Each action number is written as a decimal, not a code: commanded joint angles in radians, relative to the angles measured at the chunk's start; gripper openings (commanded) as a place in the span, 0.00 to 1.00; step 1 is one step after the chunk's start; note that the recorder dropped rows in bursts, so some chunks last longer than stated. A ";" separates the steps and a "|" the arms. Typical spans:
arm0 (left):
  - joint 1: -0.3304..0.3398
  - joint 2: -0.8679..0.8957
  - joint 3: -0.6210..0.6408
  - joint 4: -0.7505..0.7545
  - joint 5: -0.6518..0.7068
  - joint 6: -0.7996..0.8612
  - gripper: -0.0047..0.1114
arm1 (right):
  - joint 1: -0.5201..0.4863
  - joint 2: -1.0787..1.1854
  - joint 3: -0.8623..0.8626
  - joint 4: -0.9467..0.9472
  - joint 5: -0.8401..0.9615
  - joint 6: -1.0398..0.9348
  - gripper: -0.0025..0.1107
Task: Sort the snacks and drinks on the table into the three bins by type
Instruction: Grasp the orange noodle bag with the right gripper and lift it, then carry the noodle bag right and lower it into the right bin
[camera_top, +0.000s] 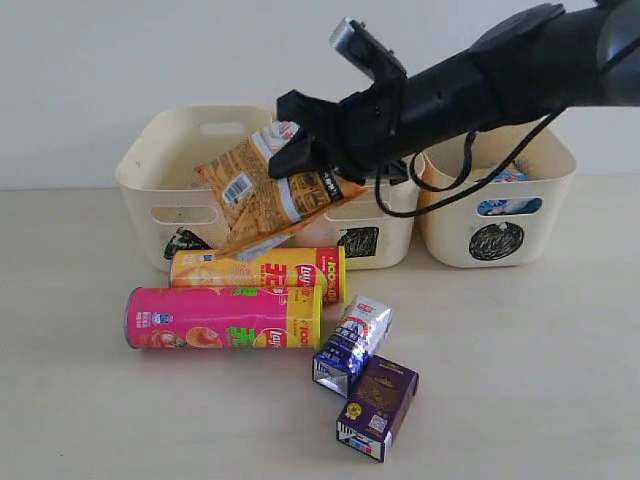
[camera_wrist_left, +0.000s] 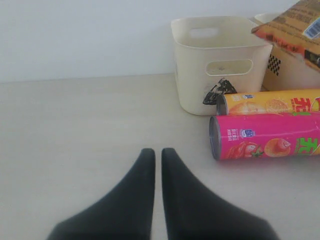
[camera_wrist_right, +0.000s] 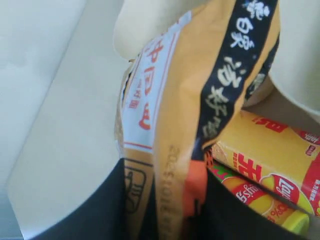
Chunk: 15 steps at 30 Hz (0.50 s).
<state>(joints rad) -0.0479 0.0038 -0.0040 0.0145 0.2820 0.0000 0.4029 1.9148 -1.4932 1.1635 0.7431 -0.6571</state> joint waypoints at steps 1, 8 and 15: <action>0.002 -0.004 0.004 0.002 -0.005 0.007 0.07 | -0.057 -0.074 0.004 0.022 0.044 -0.023 0.02; 0.002 -0.004 0.004 0.002 -0.005 0.007 0.07 | -0.201 -0.156 0.004 0.024 0.047 -0.052 0.02; 0.002 -0.004 0.004 0.002 -0.005 0.007 0.07 | -0.304 -0.158 0.004 0.029 0.009 -0.116 0.02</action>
<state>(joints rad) -0.0479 0.0038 -0.0040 0.0145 0.2820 0.0000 0.1296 1.7733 -1.4932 1.1774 0.7780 -0.7364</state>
